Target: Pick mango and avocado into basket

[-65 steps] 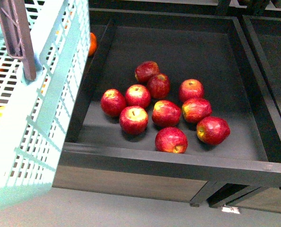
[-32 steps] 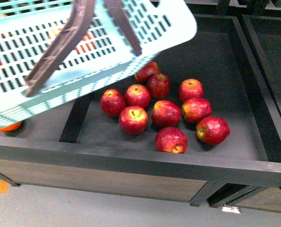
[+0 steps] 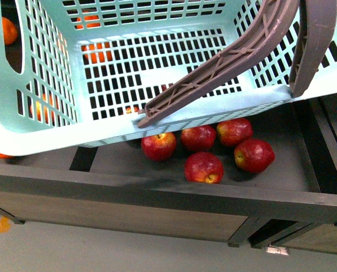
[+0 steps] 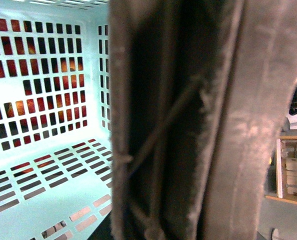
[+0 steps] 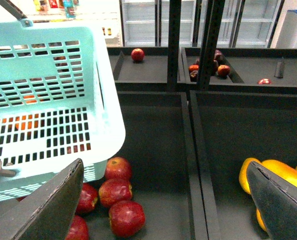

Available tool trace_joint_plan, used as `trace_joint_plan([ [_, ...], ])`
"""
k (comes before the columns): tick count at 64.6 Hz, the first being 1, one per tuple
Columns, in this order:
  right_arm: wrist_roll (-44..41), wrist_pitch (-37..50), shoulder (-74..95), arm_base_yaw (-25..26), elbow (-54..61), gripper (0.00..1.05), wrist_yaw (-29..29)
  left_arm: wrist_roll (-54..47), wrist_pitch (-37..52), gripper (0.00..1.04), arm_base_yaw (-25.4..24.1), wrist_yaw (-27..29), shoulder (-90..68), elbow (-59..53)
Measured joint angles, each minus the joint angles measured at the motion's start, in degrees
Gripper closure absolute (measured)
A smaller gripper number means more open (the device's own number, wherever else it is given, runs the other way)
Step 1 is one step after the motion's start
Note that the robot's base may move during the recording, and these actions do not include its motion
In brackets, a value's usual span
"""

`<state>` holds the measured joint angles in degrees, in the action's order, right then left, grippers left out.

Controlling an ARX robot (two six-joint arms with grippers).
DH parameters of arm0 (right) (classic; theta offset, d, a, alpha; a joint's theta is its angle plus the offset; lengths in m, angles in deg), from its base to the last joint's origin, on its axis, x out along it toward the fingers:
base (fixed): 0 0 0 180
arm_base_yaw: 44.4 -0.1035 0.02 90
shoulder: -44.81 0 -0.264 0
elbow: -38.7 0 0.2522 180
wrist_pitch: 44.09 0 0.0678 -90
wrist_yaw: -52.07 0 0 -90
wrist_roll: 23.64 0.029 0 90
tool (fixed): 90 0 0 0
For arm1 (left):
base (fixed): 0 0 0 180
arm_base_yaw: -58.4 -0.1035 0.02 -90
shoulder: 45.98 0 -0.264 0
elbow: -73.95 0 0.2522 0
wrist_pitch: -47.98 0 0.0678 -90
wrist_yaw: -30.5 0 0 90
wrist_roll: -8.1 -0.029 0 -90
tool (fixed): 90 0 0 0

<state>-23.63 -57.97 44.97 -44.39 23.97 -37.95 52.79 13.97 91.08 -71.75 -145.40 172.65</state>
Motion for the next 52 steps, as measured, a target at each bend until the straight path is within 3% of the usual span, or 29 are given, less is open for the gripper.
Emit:
trace_joint_plan([
  [17, 0.0, 0.0, 0.0, 0.0, 0.0, 0.09, 0.0, -0.1, 0.0, 0.90, -0.1, 0.4, 0.0, 0.0],
  [20, 1.6, -3.3, 1.7, -0.3, -1.1, 0.09, -1.6, -0.1, 0.0, 0.90, -0.1, 0.4, 0.0, 0.0],
  [23, 7.9, -15.4, 9.1, 0.2, -6.4, 0.09, -4.4, -0.1, 0.0, 0.90, -0.1, 0.4, 0.0, 0.0],
  [29, 14.2, -24.7, 20.9, 4.2, -10.9, 0.09, -1.9, -0.2, 0.0, 0.90, 0.1, 0.2, 0.0, 0.0],
  [34, 14.8, -22.2, 25.9, 8.5, -11.6, 0.09, 1.3, -0.2, 0.0, 0.90, 0.1, 0.0, 0.0, 0.0],
  [42, 11.7, -12.3, 36.5, 19.7, -14.7, 0.09, 7.5, -0.2, 0.0, 0.90, 0.1, 0.0, 0.0, 0.0],
  [52, 4.8, 1.8, 53.4, 29.9, -19.4, 0.09, 9.5, -0.3, 0.0, 0.90, 0.1, 0.1, 0.0, 0.0],
])
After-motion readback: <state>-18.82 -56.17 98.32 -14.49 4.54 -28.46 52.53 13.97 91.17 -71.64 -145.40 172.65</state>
